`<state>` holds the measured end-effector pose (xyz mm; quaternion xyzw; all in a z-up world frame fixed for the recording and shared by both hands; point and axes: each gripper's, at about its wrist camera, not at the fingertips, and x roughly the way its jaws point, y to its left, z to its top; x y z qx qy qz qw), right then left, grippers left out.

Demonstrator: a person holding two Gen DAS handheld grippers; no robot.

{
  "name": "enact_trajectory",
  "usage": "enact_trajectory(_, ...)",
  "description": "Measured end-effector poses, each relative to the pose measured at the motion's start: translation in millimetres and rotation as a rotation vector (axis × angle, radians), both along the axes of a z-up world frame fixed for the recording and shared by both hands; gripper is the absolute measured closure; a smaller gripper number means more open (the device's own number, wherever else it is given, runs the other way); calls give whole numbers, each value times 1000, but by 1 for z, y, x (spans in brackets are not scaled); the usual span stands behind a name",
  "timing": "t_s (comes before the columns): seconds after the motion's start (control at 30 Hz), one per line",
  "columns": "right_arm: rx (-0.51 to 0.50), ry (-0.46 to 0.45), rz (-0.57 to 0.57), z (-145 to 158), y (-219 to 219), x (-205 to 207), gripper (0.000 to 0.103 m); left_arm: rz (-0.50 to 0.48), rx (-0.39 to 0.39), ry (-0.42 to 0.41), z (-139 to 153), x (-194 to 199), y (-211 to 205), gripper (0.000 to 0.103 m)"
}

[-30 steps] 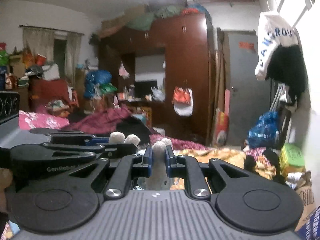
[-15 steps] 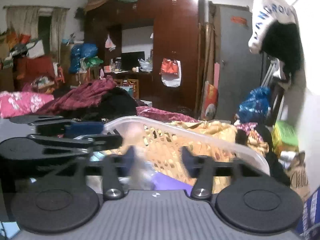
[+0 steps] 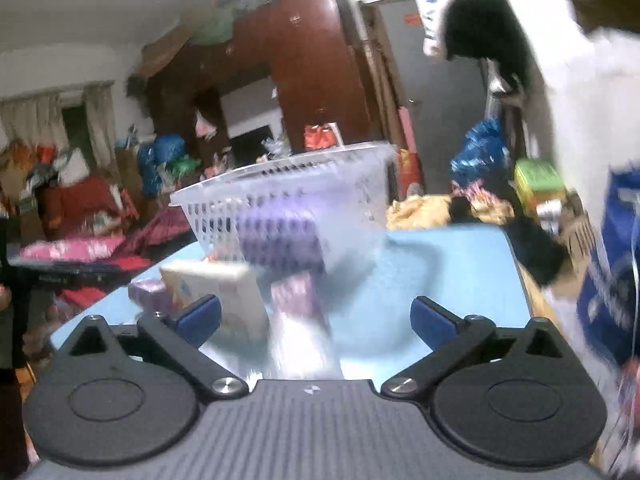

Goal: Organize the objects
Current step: 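Carry the socks over the basket with both tools and open both tools, then grasp the white wrapped roll with the right tool while the left tool grasps the purple box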

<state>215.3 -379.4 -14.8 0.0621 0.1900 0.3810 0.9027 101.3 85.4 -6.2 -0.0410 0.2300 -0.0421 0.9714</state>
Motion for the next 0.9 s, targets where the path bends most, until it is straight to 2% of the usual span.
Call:
enact_trajectory(0.13,-60,23,45,-8,9,13,1,11,-12,25,-12,10,0,20)
enact_trajectory(0.27,-47,34,73,-10,18,24,8,5,-7,46,-20,18,-10,20)
enact_trajectory(0.37,-38,31,91,-15,21,14,18,0,9,50,-26,20,-18,20)
enact_trajectory(0.5,-50,20,84,-16,24,11,49,5,18,57,-28,24,-24,20)
enact_trajectory(0.7,-52,15,92,-17,26,10,49,30,15,53,-26,27,-26,21)
enact_trajectory(0.8,-55,2,90,-18,28,7,48,51,23,54,-27,27,-26,31)
enact_trajectory(0.9,-63,-8,94,-18,29,6,48,59,17,36,-27,23,-24,33)
